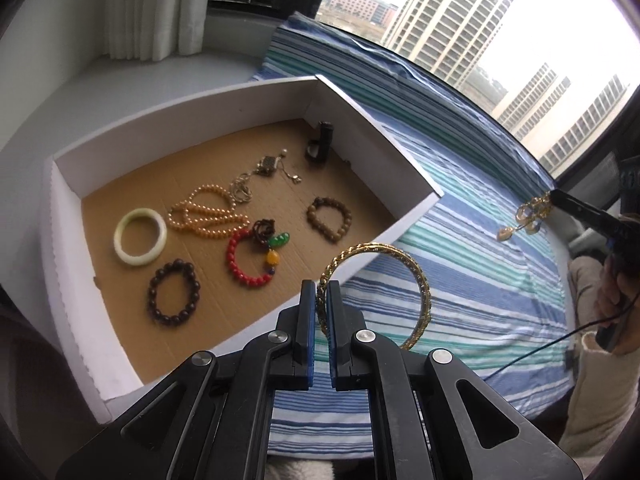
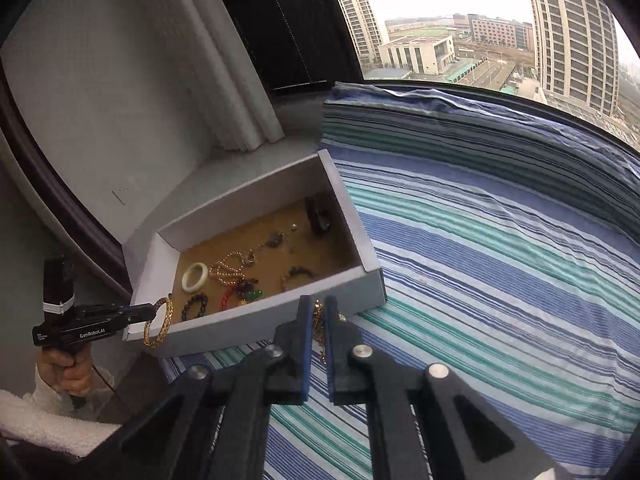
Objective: Organize jewelry
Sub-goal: 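Carry the gold bangle and earrings into the white box and open both tools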
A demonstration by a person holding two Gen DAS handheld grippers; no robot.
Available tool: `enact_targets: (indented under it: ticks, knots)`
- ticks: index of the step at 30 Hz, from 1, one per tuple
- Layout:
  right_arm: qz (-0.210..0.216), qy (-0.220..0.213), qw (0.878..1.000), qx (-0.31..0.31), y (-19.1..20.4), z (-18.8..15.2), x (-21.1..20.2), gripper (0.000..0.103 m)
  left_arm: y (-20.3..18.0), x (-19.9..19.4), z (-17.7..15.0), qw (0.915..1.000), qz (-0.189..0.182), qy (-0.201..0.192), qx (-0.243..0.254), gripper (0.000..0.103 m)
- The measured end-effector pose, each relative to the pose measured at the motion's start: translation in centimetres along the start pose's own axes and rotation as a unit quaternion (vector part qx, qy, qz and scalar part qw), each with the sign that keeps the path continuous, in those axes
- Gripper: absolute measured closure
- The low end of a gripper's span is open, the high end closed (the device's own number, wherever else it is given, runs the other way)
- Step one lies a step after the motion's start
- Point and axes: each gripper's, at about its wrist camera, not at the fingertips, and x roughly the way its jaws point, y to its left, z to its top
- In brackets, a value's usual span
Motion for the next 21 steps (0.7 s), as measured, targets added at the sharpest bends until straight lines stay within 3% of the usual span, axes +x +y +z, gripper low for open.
enact_targets:
  ticks: [5, 11, 21]
  knots:
    - [0.033, -0.016, 0.999, -0.02, 3.0, 4.4, 1.9, 0.098, 3.2, -0.3, 1.3, 0.9991, 0.035, -0.01, -0.023, 0.1]
    - [0.057, 0.003, 0.998, -0.009, 4.2, 7.1, 8.1, 0.098, 6.6, 1.9, 1.2, 0.9968, 0.063, 0.009, -0.049, 0.1]
    - [0.016, 0.056, 0.998, -0.007, 1.7, 7.1, 17.0, 0.098, 9.4, 5.5, 0.6, 0.9926, 0.098, 0.041, -0.059, 0.1]
